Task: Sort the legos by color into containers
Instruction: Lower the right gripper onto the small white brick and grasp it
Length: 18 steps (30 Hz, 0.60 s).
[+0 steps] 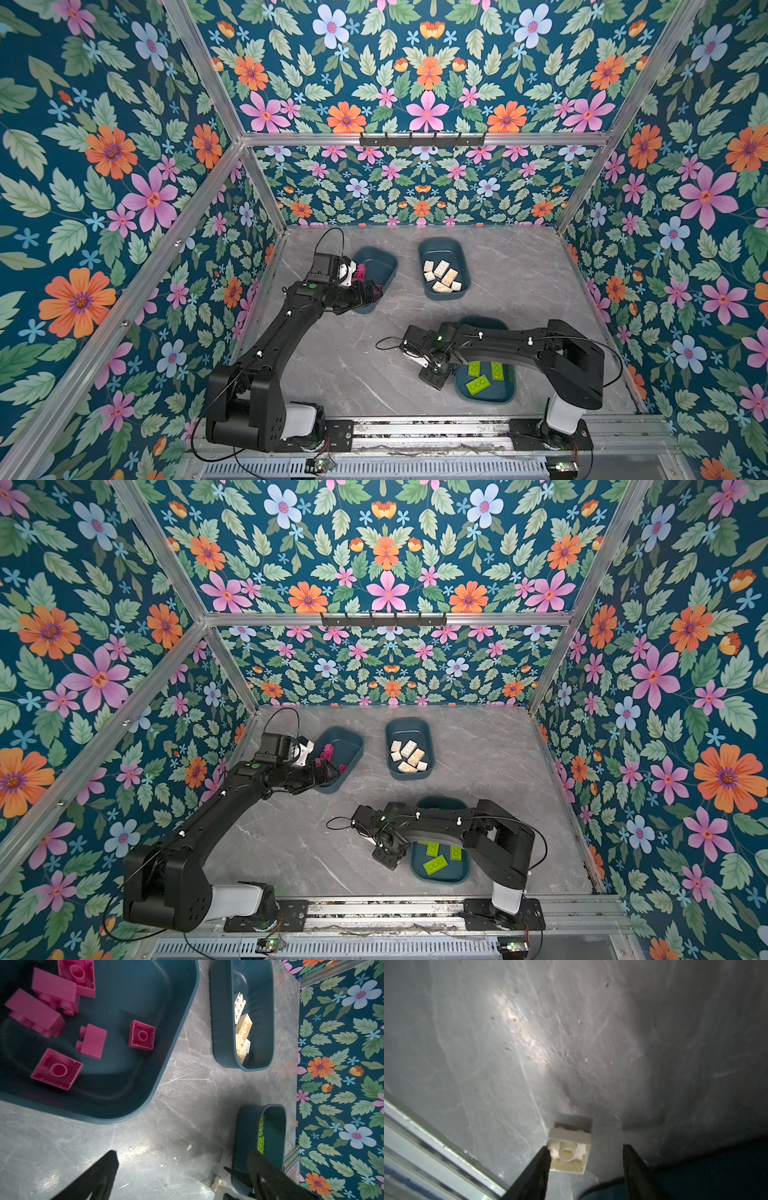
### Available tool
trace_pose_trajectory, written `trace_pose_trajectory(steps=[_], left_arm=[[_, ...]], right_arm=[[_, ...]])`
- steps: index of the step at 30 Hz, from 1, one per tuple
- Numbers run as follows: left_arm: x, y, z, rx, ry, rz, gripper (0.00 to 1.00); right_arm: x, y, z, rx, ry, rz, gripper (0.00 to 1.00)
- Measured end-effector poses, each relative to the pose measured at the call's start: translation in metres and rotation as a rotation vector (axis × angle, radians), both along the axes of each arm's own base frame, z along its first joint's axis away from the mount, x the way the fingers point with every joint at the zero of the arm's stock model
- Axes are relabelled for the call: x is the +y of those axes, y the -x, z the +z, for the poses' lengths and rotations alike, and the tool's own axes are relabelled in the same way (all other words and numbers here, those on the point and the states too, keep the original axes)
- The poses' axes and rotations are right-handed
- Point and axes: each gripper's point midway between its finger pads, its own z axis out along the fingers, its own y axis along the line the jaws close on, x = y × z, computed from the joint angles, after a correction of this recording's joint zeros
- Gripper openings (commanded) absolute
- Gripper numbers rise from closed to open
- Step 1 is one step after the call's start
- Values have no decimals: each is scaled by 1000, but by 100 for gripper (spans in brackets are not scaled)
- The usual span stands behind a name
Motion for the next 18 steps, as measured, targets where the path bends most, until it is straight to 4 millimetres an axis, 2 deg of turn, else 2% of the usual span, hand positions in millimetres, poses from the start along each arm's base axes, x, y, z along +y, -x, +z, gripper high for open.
trace_pose_trajectory(steps=[11, 18], left_arm=[[2, 2, -2, -6, -16, -6, 100], [3, 2, -2, -5, -20, -4, 100]], right_arm=[[4, 7, -3, 14, 13, 15, 47], [17, -2, 27, -40, -59, 12, 46]])
